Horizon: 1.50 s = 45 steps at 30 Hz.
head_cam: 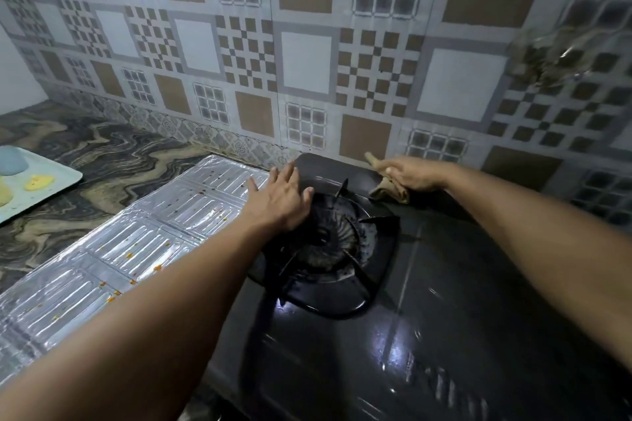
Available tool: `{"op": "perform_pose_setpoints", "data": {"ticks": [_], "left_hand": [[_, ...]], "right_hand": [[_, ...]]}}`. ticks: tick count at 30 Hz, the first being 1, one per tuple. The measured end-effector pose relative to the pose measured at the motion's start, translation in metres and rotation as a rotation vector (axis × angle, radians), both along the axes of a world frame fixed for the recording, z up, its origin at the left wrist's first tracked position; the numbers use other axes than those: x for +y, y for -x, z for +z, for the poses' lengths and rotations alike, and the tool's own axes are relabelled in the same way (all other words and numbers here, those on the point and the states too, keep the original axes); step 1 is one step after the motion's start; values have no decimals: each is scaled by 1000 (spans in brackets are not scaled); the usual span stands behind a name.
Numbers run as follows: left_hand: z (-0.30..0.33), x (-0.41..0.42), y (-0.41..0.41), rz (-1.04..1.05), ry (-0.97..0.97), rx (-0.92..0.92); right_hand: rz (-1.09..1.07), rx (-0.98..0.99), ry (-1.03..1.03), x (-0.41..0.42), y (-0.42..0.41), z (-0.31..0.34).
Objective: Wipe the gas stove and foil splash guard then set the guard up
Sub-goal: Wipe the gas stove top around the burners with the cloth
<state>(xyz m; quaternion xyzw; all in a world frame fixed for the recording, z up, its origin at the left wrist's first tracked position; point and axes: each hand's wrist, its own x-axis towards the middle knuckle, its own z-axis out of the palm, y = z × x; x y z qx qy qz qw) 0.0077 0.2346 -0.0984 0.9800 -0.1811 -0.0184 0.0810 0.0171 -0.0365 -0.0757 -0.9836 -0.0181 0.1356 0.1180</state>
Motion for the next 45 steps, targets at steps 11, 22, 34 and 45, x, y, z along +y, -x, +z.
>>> {"op": "perform_pose_setpoints", "data": {"ticks": [11, 22, 34, 45], "left_hand": [[33, -90, 42, -142, -89, 15], [16, -126, 67, -202, -87, 202], [15, -132, 60, -207, -239, 169], [22, -175, 87, -532, -278, 26]], "right_hand": [[-93, -49, 219, -7, 70, -14], [-462, 76, 294, -101, 173, -3], [-350, 31, 211, -50, 166, -3], [-643, 200, 299, -127, 199, -7]]}}
